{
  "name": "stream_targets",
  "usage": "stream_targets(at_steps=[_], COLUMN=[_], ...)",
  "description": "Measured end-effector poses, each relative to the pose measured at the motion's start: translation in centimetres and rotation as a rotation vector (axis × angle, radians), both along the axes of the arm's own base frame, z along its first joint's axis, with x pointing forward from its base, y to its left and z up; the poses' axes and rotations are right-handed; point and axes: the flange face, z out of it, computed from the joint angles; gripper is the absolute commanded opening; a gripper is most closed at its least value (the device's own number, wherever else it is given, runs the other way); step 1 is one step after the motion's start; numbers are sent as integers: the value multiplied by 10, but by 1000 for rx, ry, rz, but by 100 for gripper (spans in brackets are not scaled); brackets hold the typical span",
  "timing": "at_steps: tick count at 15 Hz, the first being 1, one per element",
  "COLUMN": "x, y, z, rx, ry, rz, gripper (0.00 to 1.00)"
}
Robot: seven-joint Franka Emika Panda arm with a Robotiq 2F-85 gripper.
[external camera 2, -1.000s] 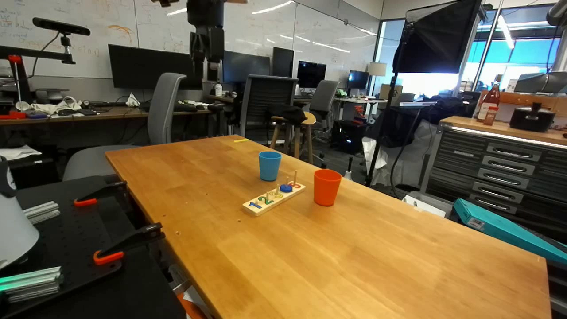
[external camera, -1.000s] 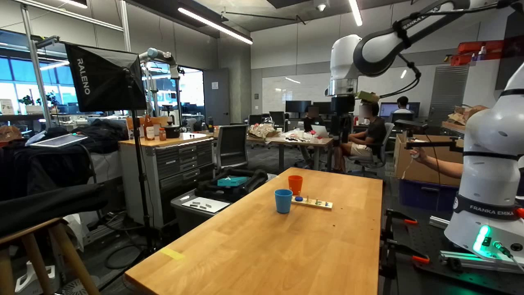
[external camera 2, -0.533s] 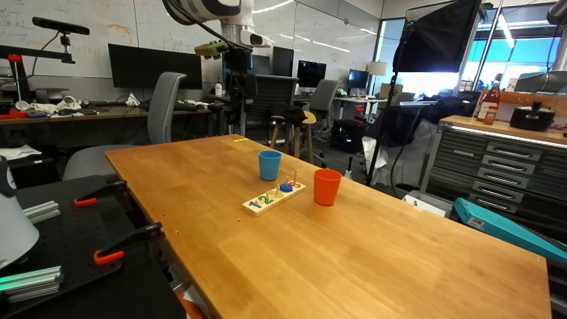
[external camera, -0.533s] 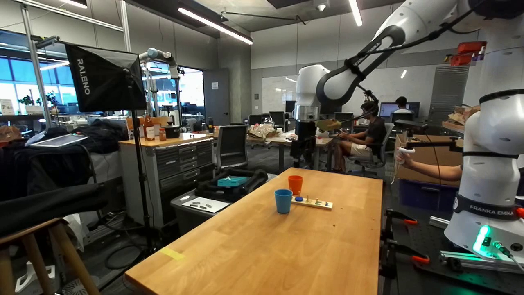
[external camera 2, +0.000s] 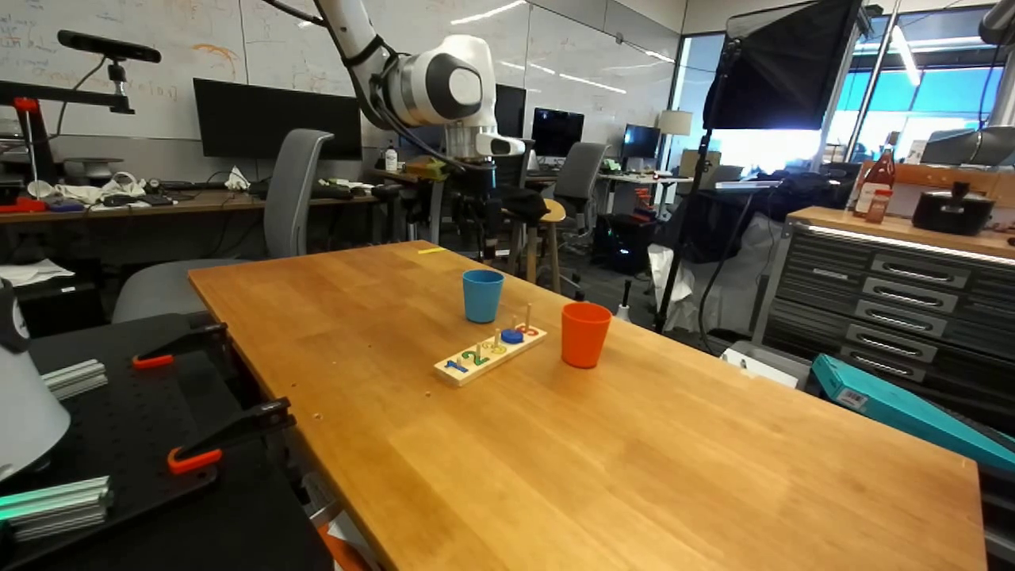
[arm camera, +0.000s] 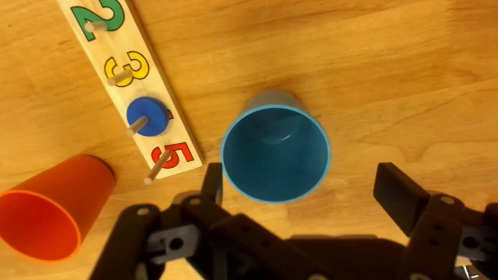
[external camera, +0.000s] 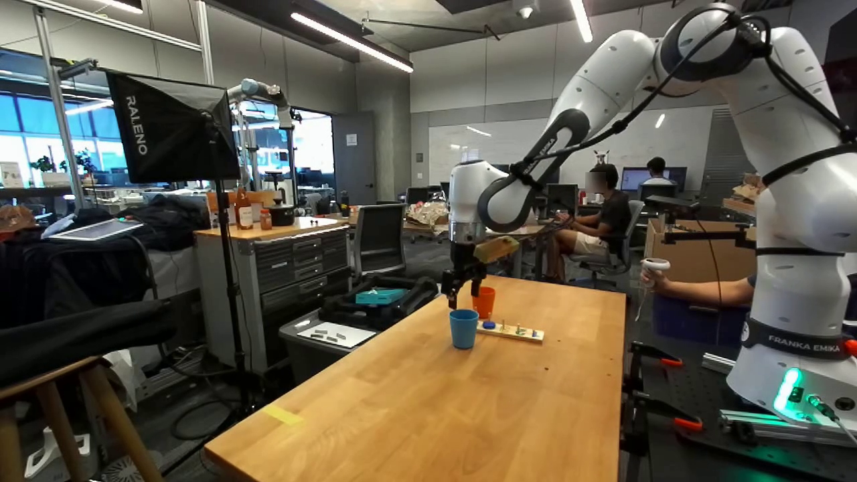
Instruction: Put the blue cup in the orange cup
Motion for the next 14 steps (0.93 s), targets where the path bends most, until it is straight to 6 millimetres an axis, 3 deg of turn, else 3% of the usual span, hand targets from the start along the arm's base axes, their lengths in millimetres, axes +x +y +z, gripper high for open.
stream_targets(at_steps=[3,6,8,14], x=[-1,-5,-6,-1], y=[13,32,40,35], z=[-33,-52,-57,-60], rx=[-13,-20,-24,-37], ry=[23,37,41,35], rz=[-10,-7,-6,-25], gripper=[100,100,74,27])
